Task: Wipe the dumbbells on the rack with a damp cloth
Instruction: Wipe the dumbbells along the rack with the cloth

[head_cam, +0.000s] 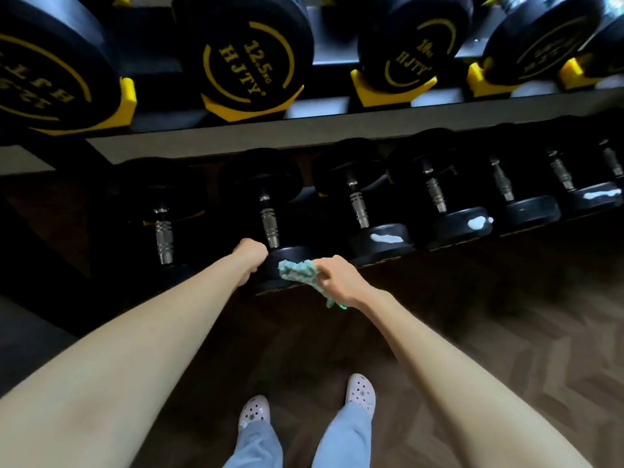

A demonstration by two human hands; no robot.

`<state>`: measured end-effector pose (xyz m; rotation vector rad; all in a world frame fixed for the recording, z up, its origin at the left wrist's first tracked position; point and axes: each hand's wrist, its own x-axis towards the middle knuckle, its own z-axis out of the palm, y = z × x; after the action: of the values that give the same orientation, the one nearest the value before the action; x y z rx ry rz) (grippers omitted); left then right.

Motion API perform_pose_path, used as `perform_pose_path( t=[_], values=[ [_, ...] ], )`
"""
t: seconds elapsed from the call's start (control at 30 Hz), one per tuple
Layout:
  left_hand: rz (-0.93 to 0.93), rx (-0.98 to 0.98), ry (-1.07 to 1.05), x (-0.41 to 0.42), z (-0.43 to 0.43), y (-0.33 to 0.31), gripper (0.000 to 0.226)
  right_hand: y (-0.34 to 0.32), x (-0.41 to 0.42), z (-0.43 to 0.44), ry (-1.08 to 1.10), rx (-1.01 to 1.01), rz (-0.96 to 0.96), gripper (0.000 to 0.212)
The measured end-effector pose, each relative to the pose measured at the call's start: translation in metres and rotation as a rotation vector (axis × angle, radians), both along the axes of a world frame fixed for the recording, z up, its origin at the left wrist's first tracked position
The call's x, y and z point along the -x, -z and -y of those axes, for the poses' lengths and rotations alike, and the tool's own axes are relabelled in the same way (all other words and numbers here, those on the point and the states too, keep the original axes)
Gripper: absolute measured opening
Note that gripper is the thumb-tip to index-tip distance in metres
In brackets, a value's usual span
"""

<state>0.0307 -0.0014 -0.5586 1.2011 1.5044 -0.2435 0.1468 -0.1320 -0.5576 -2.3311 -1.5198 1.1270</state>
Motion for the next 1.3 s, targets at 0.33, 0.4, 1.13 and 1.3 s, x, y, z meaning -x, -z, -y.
perform_pose_path(
  t=[0.33,0.4,1.13,1.3],
  values=[
    [0.024,-0.149,-0.061,-0.097,0.044,-0.006,0.038,-0.019,-0.137,0.05,0.774,-0.123,0.08,0.036],
    [0.049,-0.121,-0.08,-0.118,0.058,0.002,0.04,-0.013,-0.16,0.059,0.834,-0.073,0.093,0.039],
    [0.114,-0.005,-0.461,-0.171,0.094,0.056,0.053,0.051,-0.197,0.041,0.64,-0.082,0.094,0.046],
    [0.194,0.071,-0.45,-0.158,0.088,0.059,0.06,0.045,-0.181,0.042,0.6,-0.201,0.04,0.043]
  ],
)
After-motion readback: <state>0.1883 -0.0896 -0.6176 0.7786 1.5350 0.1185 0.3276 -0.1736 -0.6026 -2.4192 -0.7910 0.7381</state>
